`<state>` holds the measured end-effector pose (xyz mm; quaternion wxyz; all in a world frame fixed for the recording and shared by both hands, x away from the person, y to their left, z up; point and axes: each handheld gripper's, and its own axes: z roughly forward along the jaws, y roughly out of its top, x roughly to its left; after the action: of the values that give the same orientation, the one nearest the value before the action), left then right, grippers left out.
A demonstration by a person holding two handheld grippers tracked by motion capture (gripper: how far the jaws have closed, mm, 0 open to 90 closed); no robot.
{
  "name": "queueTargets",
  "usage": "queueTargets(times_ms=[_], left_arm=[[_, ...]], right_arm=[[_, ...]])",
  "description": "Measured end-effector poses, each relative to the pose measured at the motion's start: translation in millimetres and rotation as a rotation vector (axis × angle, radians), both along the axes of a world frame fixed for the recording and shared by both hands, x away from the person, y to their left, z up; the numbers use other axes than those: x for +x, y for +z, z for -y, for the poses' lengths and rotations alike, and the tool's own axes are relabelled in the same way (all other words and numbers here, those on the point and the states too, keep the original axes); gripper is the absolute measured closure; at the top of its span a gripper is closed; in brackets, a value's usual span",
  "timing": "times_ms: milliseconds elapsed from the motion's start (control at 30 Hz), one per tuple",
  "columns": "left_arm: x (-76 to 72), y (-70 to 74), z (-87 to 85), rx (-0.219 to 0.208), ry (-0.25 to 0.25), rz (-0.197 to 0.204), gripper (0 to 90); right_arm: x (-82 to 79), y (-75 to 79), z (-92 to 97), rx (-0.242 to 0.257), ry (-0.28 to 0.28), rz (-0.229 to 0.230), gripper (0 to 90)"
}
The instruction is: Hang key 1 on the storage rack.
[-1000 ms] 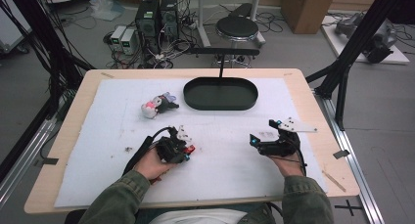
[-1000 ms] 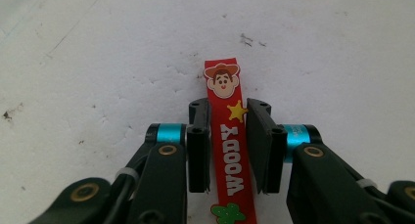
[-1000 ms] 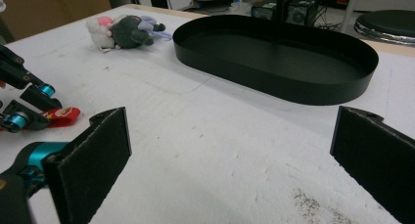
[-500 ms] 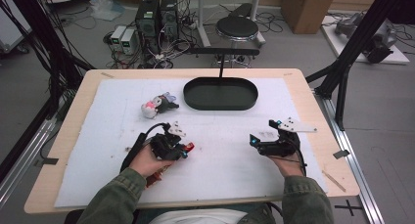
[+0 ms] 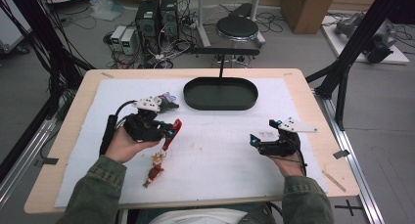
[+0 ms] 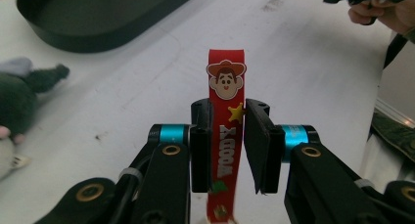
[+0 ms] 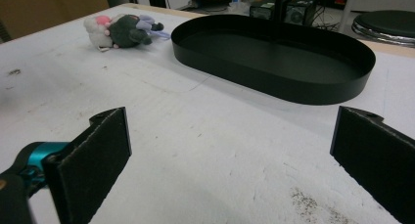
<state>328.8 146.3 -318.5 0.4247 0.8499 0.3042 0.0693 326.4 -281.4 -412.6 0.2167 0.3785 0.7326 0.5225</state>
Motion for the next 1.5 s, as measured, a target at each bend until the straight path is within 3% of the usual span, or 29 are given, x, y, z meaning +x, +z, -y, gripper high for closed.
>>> queueTargets(times_ms=[133, 333, 500, 833, 1167, 1500], left_arm=[[0.0, 29.7, 1.3, -0.001, -0.030, 0.032, 73.3], [4.7, 50.2, 3.4, -0.064, -0.076, 0.033, 73.3], [8.6, 65.5, 5.3, -0.046, -0.085, 0.053, 73.3], [24.3, 88.8, 10.2, -0.063, -0.086, 0.085, 73.3], [43.1, 112.4, 29.8, -0.016, -0.114, 0.104, 73.7], [75.8, 118.4, 46.3, -0.029, -0.079, 0.065, 73.7]], right_arm=[[-0.4, 0.4, 0.7, 0.000, -0.006, 0.004, 0.5], [-0.1, 0.1, 0.3, 0.000, -0.005, -0.002, 0.5], [-0.1, 0.1, 0.5, -0.002, -0.006, -0.001, 0.5], [-0.3, 0.2, 0.9, -0.002, -0.004, 0.001, 0.5], [0.1, 0.2, 2.0, 0.008, -0.008, 0.000, 0.5], [-2.1, 0.0, 9.2, 0.042, -0.012, 0.007, 0.5]])
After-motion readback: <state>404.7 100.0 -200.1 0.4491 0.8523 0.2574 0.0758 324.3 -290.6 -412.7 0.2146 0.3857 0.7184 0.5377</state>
